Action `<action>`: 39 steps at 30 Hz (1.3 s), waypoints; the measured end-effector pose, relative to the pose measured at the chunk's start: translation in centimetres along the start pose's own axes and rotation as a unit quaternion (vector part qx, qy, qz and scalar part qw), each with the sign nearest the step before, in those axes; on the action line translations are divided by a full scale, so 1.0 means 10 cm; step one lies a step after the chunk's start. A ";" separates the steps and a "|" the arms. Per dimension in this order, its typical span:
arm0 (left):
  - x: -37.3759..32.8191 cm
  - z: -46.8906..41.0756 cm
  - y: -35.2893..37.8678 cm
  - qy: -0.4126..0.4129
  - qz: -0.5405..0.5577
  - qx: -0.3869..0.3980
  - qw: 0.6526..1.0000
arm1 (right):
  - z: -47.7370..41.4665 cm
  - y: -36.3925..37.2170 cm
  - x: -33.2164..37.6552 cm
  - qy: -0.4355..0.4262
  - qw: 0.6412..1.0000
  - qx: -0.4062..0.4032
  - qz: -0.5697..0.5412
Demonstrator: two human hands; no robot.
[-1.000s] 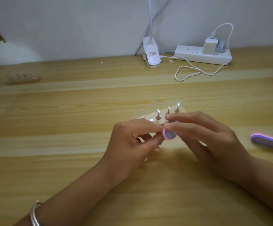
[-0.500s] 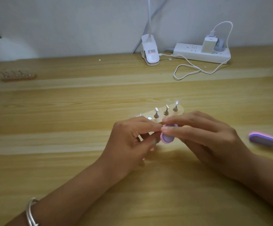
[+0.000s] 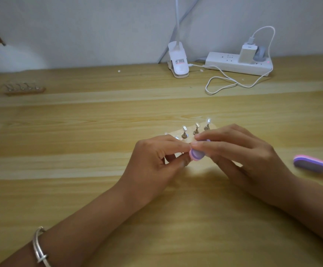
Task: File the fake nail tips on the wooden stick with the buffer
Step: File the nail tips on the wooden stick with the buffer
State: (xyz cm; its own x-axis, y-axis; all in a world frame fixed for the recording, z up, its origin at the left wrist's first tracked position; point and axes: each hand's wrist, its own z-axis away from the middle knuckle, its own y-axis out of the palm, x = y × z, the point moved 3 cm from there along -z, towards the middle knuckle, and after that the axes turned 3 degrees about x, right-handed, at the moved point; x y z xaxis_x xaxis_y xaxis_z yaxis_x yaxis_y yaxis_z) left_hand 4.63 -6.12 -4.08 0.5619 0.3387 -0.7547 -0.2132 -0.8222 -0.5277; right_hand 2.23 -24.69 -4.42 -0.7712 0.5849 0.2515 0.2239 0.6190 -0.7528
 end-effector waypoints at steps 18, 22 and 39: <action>0.01 0.03 0.00 -0.017 0.077 0.023 0.997 | 0.03 0.01 0.06 0.040 0.992 0.000 -0.121; 0.02 0.03 0.01 -0.015 0.060 0.011 0.998 | 0.03 -0.03 0.02 0.056 0.993 -0.016 -0.103; 0.04 0.00 0.03 -0.009 0.060 0.020 0.998 | -0.01 -0.01 0.02 0.057 0.994 -0.054 -0.080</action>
State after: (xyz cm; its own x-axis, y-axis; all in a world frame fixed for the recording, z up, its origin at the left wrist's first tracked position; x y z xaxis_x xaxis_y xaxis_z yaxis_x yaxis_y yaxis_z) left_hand 4.78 -6.22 -4.54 0.5154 0.2480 -0.8203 -0.3105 -0.8382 -0.4484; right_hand 2.16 -24.58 -4.26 -0.7302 0.5268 0.4350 0.1713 0.7576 -0.6299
